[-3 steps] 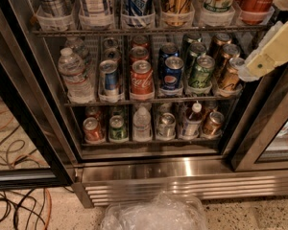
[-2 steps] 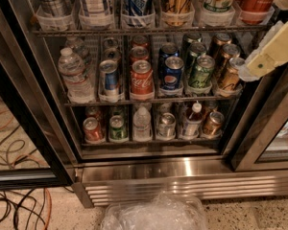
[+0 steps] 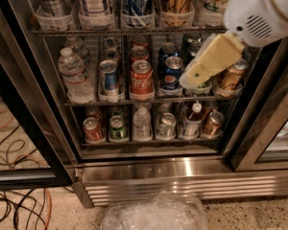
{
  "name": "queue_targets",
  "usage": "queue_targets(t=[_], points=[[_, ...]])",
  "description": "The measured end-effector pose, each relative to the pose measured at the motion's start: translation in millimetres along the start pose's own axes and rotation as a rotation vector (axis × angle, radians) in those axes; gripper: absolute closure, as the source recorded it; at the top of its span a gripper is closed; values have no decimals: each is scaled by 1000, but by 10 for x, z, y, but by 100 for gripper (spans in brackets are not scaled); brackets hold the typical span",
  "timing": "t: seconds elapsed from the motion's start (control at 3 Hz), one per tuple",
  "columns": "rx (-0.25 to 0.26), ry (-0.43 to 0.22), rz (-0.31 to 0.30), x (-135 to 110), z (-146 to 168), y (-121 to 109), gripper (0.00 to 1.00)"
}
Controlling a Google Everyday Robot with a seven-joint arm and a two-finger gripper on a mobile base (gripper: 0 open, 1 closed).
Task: Pick orange can from top shelf of fridge
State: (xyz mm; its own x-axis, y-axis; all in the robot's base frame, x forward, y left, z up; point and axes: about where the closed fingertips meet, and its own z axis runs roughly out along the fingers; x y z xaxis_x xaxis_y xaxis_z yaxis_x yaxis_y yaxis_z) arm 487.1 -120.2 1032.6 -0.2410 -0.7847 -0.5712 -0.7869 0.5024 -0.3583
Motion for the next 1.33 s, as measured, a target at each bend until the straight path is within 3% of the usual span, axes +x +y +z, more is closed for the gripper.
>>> queue_targets(t=[0.33, 0.67, 1.0, 1.33], points=[[28, -40, 27, -289, 139, 196, 0], [29, -41, 25, -293, 134, 198, 0], [55, -78, 66, -381, 165, 203, 0], [125, -128, 148, -521, 354, 170, 0]])
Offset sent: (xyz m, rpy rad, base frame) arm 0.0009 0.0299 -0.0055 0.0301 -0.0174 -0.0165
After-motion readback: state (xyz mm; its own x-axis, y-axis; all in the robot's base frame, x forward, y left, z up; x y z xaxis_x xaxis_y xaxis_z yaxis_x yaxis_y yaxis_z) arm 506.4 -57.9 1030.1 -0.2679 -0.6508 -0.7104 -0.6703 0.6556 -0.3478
